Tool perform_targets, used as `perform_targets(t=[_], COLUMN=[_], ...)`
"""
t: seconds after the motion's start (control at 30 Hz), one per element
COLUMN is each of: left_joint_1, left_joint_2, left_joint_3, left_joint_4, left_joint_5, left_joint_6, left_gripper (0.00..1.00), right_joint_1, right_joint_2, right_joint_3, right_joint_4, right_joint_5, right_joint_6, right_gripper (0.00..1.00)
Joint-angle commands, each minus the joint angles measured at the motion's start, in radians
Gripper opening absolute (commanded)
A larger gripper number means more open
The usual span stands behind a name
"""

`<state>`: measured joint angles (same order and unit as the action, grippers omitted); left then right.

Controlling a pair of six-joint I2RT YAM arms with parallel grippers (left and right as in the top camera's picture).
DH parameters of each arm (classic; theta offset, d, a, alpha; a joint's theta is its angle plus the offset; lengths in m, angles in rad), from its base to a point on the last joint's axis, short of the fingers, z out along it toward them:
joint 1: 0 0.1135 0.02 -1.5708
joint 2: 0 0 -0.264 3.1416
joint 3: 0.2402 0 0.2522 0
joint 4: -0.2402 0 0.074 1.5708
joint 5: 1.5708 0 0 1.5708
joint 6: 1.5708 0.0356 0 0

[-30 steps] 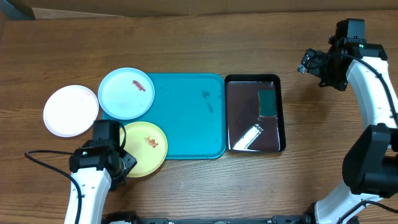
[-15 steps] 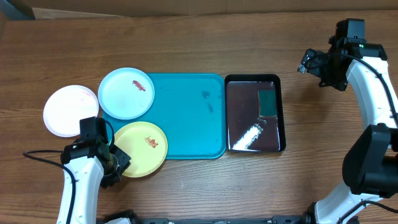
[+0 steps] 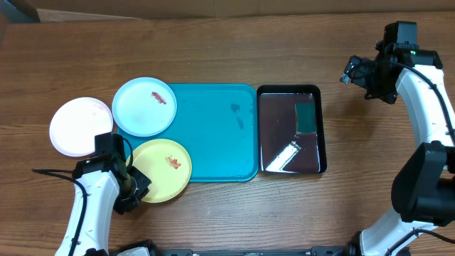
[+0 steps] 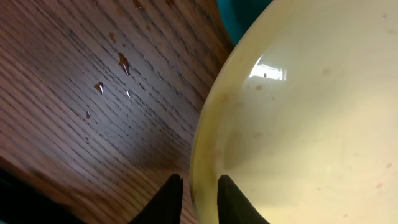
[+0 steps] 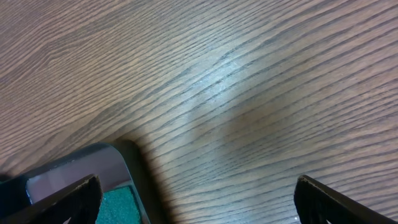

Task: Clean dirty plates on tray and stack at the side
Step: 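Slide the yellow plate to the center of the teal tray with the left gripper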

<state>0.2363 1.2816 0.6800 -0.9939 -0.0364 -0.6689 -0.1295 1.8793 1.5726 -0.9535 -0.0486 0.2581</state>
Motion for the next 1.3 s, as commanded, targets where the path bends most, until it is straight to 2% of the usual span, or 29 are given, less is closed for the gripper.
perform_targets(t=[0.0,0.4,0.77,0.83,0.87,1.0,1.13,1.27], left_joint_1=[0.005,0.005,0.005,0.005,0.005,0.005,0.005,0.005], left_joint_2=[0.006,0.006,0.006,0.006,0.006,0.006,0.006,0.006], left_joint_3=[-0.006,-0.008,-0.035,-0.036,-0.036,-0.036,-0.025,0.009], left_joint_4=[0.002,-0.003,0.023,0.023,0.023,0.023,0.023,0.017], left_joint_5=[0.008,0.006,0.011,0.011,0.012,0.026,0.077,0.224], left_joint_6=[0.019,0.045,0.045,0.045,0.045,0.048,0.110,0.229], left_gripper=[0.21,0.14,0.16,0.11,0.04,0.04,0.04,0.04], right_joint_1=[0.001,0.001,0.001,0.001,0.001,0.001,0.001,0.001], right_joint_2=[-0.005,-0.005,-0.005,-0.005,-0.005,-0.005,-0.005,-0.005], right_joint_3=[0.010,0.010,0.010,0.010,0.010,0.010,0.010,0.010], right_joint_4=[0.005,0.005,0.005,0.005,0.005,0.005,0.005,0.005], right_joint_5=[-0.006,-0.006,-0.006,-0.006,-0.006,-0.006,-0.006,-0.006], right_joint_6=[0.005,0.005,0.005,0.005,0.005,0.005,0.005,0.005], right_gripper=[1.00,1.00,1.00,1.00,1.00,1.00,1.00,1.00])
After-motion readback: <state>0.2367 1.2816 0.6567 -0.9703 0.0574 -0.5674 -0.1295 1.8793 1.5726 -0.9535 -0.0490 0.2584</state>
